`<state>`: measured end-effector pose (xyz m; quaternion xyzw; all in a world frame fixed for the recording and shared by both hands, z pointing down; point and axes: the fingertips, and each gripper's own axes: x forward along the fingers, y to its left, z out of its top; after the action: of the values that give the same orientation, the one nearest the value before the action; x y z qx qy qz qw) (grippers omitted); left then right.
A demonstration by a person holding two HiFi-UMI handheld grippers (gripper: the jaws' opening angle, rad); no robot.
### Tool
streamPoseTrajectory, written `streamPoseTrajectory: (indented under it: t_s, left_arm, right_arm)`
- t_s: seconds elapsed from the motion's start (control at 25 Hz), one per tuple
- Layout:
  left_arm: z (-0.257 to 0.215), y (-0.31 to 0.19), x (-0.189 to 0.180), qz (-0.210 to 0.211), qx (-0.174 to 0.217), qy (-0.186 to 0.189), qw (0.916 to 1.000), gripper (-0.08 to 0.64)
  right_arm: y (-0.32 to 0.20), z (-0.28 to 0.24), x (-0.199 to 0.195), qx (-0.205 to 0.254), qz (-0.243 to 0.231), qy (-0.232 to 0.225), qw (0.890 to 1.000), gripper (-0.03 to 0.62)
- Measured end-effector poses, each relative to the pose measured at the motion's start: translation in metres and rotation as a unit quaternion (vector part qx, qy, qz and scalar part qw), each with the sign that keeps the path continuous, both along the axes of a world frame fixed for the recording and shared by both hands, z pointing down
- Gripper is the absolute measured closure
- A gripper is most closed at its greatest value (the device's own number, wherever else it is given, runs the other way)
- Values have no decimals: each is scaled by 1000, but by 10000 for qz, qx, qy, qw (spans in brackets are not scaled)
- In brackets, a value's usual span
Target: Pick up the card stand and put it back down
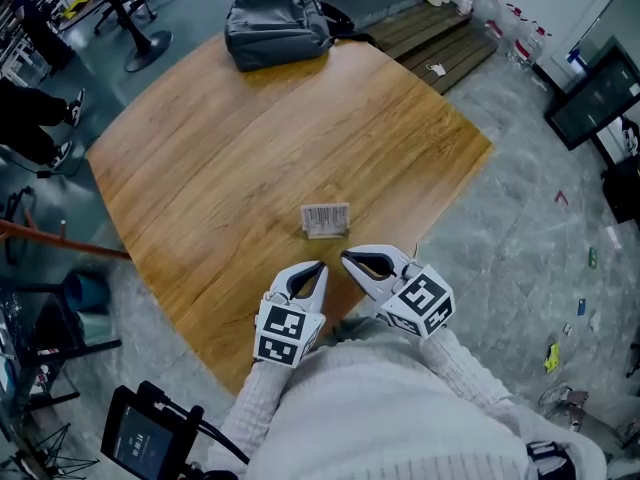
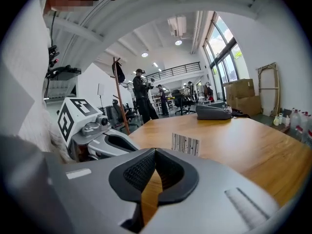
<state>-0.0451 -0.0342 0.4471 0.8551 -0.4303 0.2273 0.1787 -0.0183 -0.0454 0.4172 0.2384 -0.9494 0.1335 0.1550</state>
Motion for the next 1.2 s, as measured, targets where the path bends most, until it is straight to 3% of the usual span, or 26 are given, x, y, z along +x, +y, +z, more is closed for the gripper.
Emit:
streamPoseTrajectory:
  t_s: [0.28, 0.88, 1.2]
  left_arm:
    - [0, -1, -1, 87, 46, 27, 9999, 552]
    - [2, 2, 2, 169, -42, 18, 9998, 552]
    - [6, 5, 3, 211, -136, -15, 9997, 552]
  right_arm:
    - [10, 8, -7, -108, -277, 150, 9994, 592]
    - [18, 16, -5, -177, -397, 422, 9982, 592]
    - [21, 20, -6, -367, -400, 302, 9981, 592]
